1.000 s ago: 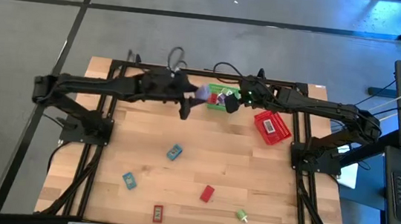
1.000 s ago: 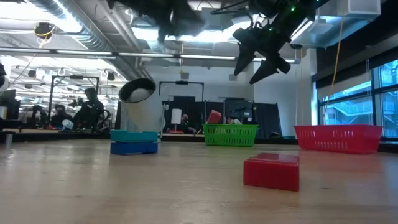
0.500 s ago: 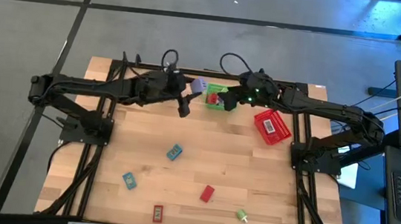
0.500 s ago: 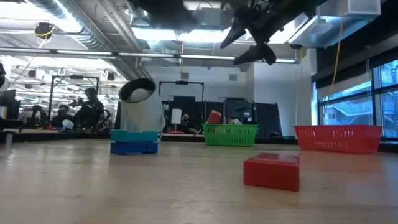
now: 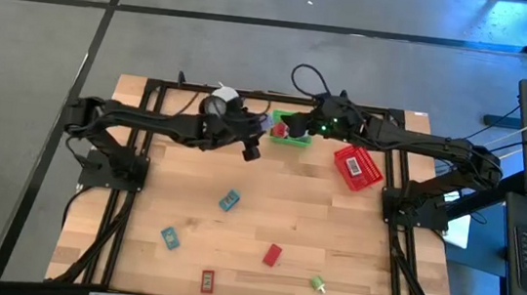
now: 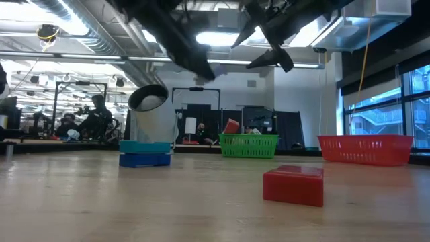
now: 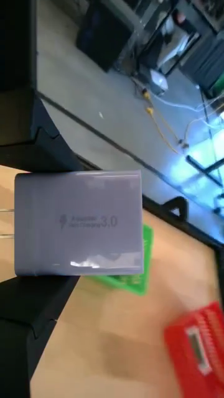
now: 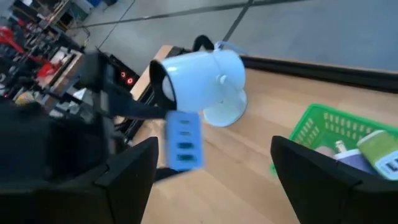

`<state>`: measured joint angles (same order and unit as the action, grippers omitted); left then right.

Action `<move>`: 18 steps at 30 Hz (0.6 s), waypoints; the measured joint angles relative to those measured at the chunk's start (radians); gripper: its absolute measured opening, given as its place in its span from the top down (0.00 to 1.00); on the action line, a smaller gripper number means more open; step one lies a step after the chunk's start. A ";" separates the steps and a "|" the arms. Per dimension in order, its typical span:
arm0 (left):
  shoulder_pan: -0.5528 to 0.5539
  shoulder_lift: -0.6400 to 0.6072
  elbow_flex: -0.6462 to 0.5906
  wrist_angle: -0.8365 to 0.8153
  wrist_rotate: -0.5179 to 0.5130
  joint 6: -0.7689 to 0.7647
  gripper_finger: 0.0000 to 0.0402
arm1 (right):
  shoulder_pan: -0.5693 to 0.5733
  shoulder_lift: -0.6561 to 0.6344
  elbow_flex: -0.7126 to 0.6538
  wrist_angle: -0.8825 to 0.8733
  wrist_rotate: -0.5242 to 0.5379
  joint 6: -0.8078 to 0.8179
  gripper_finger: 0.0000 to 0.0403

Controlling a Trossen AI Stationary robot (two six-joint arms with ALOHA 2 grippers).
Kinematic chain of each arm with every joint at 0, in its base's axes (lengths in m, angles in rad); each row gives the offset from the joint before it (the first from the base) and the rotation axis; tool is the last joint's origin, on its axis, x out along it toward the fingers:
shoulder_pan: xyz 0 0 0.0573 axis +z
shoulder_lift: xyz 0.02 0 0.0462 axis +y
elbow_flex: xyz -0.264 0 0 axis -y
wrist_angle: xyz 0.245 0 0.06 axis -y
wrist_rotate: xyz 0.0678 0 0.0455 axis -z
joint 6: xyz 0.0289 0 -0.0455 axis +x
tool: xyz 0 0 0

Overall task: Pick & Place Office items
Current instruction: Put the light blue charger adapter into the green bin

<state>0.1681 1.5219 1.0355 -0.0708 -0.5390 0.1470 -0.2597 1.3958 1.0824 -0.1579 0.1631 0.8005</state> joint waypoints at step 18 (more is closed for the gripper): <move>0.017 0.099 0.000 0.365 0.097 0.143 0.46 | 0.000 0.034 0.000 -0.008 -0.025 -0.052 0.22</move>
<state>0.1852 1.6205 1.0355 0.2945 -0.4422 0.2899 -0.2596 1.4297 1.0824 -0.1658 0.1381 0.7482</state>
